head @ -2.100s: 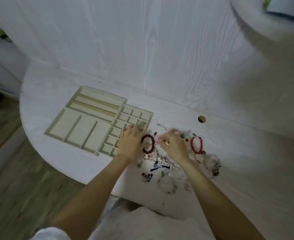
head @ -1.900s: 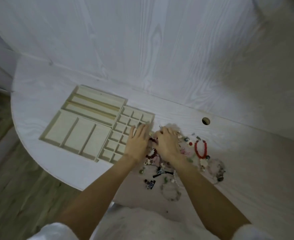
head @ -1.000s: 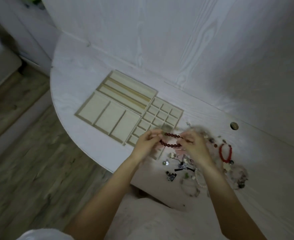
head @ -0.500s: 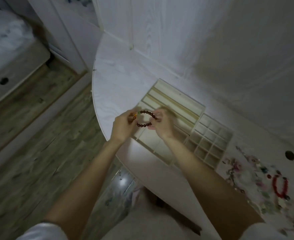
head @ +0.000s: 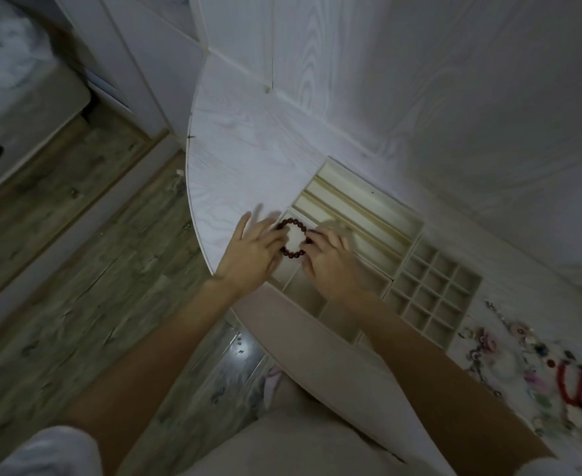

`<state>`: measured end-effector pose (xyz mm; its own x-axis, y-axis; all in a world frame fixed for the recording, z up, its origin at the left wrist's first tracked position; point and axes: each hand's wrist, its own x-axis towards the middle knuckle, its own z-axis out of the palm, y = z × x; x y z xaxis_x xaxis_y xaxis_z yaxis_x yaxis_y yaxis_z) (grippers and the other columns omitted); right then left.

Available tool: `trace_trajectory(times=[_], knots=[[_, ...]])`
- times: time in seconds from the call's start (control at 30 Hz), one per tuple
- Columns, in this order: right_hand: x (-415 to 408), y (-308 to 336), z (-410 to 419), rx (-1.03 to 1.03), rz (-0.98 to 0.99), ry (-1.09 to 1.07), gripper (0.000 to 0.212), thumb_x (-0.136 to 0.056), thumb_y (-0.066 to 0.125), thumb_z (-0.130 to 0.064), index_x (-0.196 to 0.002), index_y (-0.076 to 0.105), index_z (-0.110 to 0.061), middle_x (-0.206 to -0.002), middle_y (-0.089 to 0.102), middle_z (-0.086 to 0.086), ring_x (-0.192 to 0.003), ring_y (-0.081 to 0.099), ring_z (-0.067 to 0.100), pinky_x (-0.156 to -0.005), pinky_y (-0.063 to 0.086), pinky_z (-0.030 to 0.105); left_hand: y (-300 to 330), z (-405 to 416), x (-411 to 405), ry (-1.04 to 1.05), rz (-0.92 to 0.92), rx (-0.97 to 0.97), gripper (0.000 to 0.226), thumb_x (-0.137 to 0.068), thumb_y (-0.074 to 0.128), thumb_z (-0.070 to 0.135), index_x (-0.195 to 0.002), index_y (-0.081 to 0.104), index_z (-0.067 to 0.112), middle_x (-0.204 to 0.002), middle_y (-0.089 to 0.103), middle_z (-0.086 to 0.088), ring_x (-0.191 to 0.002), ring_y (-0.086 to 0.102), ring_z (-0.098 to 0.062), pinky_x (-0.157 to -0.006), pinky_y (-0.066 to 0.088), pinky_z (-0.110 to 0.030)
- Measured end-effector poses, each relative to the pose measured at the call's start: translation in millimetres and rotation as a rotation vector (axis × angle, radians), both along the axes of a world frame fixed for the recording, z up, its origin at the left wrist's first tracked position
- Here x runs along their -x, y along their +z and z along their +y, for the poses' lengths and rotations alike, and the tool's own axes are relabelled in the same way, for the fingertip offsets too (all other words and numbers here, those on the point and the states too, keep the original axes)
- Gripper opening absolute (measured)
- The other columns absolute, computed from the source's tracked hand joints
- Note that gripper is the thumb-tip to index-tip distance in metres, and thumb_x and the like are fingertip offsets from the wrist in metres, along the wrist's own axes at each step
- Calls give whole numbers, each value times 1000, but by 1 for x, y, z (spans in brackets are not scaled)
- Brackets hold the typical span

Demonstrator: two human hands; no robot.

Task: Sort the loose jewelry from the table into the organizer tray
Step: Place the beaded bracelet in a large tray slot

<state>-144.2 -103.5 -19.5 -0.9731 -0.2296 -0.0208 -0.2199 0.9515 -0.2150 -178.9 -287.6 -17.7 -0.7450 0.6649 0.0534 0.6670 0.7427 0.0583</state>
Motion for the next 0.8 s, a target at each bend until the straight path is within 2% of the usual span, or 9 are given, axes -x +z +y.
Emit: trace_trajectory(times=[0.07, 0.17, 0.33, 0.47, 0.6, 0.7, 0.77, 0.8], knots=[[0, -2, 2, -53, 17, 42, 32, -86, 44, -26, -92, 72, -11, -113, 65, 7, -113, 52, 27, -89, 37, 40, -4, 1, 1, -14, -7, 96, 40, -89, 35, 29, -108, 69, 20, -120, 64, 6, -130, 42, -21, -109, 14, -57], [3, 1, 5, -115, 52, 130, 36, -90, 40, -30, -95, 71, -14, -114, 66, 0, -113, 52, 22, -86, 31, 36, -7, -3, 1, 5, -1, 124, 40, -91, 36, 30, -111, 68, 19, -120, 64, 7, -134, 41, -18, -110, 14, -59], [10, 4, 9, -197, 51, 139, 41, -92, 35, -35, -95, 72, -18, -104, 70, -6, -110, 56, 22, -85, 28, 36, -10, -1, 3, 4, 29, 57, 41, -91, 34, 29, -111, 68, 16, -120, 64, 4, -132, 42, -19, -110, 16, -58], [6, 0, 9, -157, 60, 92, 42, -91, 35, -36, -93, 73, -17, -105, 70, -5, -113, 55, 23, -91, 27, 38, -14, 5, 4, 16, 49, -26, 38, -90, 36, 29, -105, 69, 17, -120, 64, 4, -130, 45, -20, -109, 18, -57], [5, -4, 8, -101, 74, 75, 41, -91, 36, -36, -98, 72, -17, -108, 69, -4, -115, 54, 25, -93, 25, 40, -16, 3, 0, 31, 52, -97, 40, -89, 35, 28, -107, 69, 16, -120, 64, 2, -126, 49, -22, -108, 20, -52], [4, -1, 9, 67, 42, 58, 40, -90, 37, -34, -106, 69, -16, -115, 66, -2, -120, 50, 25, -91, 25, 38, -7, 9, -3, 63, -10, -199, 41, -86, 37, 25, -107, 69, 11, -114, 67, -3, -116, 57, -27, -103, 30, -43], [-2, 12, 17, 176, 22, 19, 38, -89, 37, -31, -104, 69, -16, -114, 67, -2, -118, 51, 24, -87, 25, 33, 9, 21, -12, 135, -98, -315, 37, -85, 38, 24, -97, 69, 8, -97, 70, -7, -98, 63, -31, -90, 39, -36], [-7, 21, 23, 215, 20, 1, 39, -89, 36, -30, -100, 70, -16, -109, 68, 0, -111, 55, 25, -85, 28, 32, 18, 29, -19, 182, -143, -377, 36, -87, 39, 25, -94, 68, 7, -89, 69, -8, -87, 64, -30, -80, 43, -34]])
